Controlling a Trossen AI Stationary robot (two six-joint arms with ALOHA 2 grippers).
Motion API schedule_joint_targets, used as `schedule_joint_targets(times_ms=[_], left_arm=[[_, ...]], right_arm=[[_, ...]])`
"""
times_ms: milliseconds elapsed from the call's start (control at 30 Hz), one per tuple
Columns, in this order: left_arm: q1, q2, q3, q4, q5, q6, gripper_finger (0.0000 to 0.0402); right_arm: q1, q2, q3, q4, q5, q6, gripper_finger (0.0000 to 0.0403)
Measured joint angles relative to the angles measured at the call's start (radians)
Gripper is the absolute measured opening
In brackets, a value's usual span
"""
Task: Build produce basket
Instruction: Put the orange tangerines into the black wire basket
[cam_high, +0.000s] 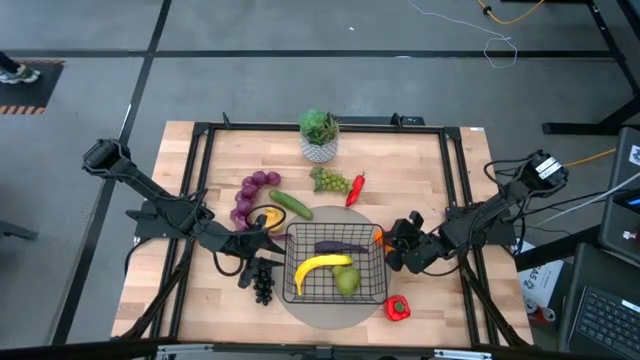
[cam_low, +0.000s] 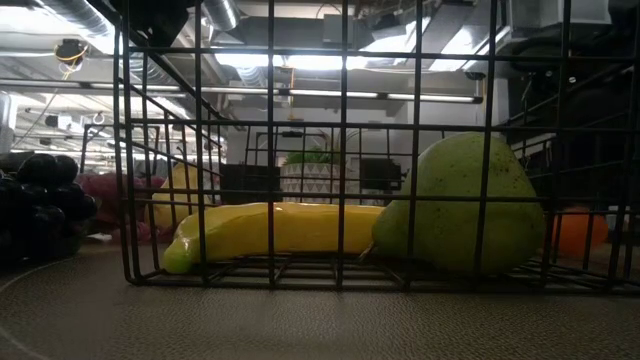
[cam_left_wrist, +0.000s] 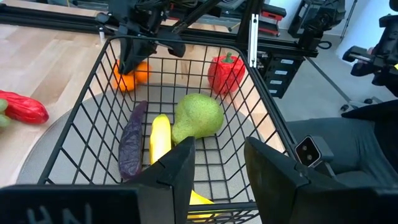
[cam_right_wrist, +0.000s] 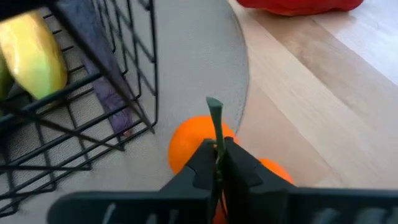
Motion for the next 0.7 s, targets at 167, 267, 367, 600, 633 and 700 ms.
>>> schedule_joint_targets(times_ms=[167,267,367,600,633,700], left_arm=[[0.000,0.000,0.000,0.000,0.000,0.000,0.0134],[0.000,0.000,0.000,0.000,-0.001,0.000,0.0134],[0.000,0.000,0.000,0.000,-0.001,0.000,0.0134],[0.000,0.000,0.000,0.000,-0.007,0.000,0.0134],[0.000,0.000,0.000,0.000,-0.007,0.000,0.0134],[0.000,0.000,0.000,0.000,-0.007,0.000,0.0134]], right_arm=[[0.000,-0.009,0.025,-0.093,0.031,0.003,0.0005],[0.000,-0.036,0.089,-0.272,0.046,0.007,0.0004],[0.000,-0.065,0.195,-0.525,0.068,0.002,0.0003],[0.000,-0.085,0.484,-0.828,0.251,-0.059,0.0002],[0.000,-0.085,0.517,-0.823,0.278,-0.092,0.0002],[0.000,-0.085,0.572,-0.795,0.308,-0.170,0.0002]])
